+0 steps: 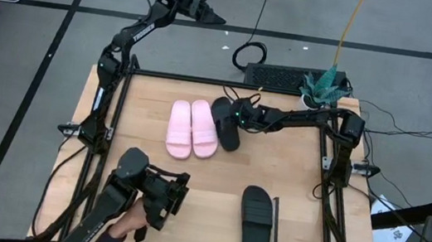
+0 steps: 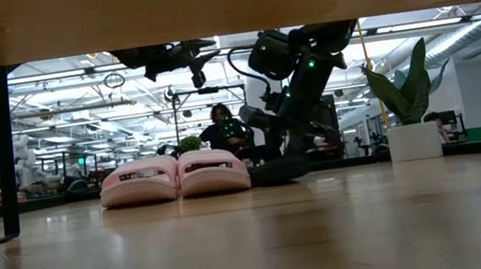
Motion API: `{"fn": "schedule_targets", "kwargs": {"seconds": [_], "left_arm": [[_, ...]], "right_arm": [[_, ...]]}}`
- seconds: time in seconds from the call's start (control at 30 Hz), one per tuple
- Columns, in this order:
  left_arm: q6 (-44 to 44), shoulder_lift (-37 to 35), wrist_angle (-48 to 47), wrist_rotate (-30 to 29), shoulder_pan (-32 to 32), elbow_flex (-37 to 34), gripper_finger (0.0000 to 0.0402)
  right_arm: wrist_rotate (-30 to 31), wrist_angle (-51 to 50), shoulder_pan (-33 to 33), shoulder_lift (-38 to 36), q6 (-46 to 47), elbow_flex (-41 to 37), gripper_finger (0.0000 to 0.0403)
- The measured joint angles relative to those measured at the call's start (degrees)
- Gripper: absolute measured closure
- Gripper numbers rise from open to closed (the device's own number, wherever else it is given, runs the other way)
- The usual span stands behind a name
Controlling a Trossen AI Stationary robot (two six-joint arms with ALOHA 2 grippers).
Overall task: Pick and place slides into the shelf
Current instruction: Put the black slipper on the shelf
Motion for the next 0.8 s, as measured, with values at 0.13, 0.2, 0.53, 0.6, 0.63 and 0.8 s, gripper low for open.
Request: {"fn": "schedule_targets", "kwargs": {"seconds": [0.13, 0.2, 0.53, 0.6, 0.63, 0.8], "left_arm": [[0.0, 0.0, 0.0, 0.0, 0.0, 0.0, 0.0289], [0.0, 0.0, 0.0, 0.0, 0.0, 0.0, 0.0289], [0.2, 0.0, 0.0, 0.0, 0.0, 0.0, 0.0289], [0.2, 0.0, 0.0, 0.0, 0.0, 0.0, 0.0289], [0.2, 0.0, 0.0, 0.0, 0.0, 0.0, 0.0289], [0.2, 0.0, 0.0, 0.0, 0.0, 0.0, 0.0289]], "right_arm": [[1.1, 0.0, -0.3, 0.0, -0.3, 0.0, 0.0345], [1.1, 0.0, -0.5, 0.0, -0.7, 0.0, 0.0373], [3.0, 0.0, -0.5, 0.0, -0.5, 0.0, 0.0398], [4.2, 0.0, -0.4, 0.0, -0.1, 0.0, 0.0399], [4.3, 0.0, -0.4, 0.0, 0.0, 0.0, 0.0399], [5.7, -0.2, -0.4, -0.8, 0.6, 0.0, 0.0401]]}}
